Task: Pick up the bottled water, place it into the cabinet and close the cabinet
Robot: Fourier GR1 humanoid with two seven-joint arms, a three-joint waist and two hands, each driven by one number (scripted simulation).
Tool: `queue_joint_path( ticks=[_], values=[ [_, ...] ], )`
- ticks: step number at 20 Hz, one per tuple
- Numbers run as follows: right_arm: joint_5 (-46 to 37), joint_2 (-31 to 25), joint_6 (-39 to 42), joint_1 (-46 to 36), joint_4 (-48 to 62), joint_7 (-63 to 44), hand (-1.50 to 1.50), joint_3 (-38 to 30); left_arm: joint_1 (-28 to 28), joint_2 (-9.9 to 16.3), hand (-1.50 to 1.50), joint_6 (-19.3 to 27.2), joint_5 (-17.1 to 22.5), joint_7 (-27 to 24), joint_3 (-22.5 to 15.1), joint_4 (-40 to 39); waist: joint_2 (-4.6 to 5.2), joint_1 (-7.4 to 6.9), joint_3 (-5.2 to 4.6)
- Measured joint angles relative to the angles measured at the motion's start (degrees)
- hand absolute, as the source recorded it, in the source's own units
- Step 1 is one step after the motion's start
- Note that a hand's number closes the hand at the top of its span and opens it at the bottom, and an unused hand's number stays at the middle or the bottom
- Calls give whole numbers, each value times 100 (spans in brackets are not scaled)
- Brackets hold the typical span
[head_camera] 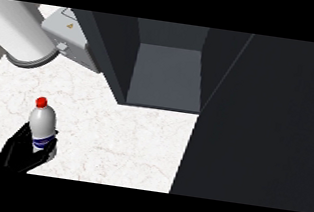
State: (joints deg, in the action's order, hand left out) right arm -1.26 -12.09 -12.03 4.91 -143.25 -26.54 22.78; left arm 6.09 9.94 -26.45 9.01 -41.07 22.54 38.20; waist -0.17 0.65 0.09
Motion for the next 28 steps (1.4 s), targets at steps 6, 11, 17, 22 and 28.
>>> queue_joint_path(
  ticks=[6,11,17,22,28],
  values=[
    [89,-93,228,285,10,315,-150,-339,97,-93,150,607,-434,-558,-313,114,4,10,-3],
    [135,-116,333,346,25,437,-150,-554,750,-520,150,1114,-778,-622,-670,-49,16,68,-10],
    [269,-252,563,443,33,515,-150,-1221,1493,-856,150,1312,-712,-805,-1047,-624,23,83,-12],
    [446,-255,849,730,69,805,-150,-1743,1834,-952,150,1167,-204,-610,-1410,-627,8,67,-7],
    [671,-238,1173,856,121,927,-150,-2292,1965,-884,150,1480,707,-167,-2110,-480,2,46,-4]
  ],
)
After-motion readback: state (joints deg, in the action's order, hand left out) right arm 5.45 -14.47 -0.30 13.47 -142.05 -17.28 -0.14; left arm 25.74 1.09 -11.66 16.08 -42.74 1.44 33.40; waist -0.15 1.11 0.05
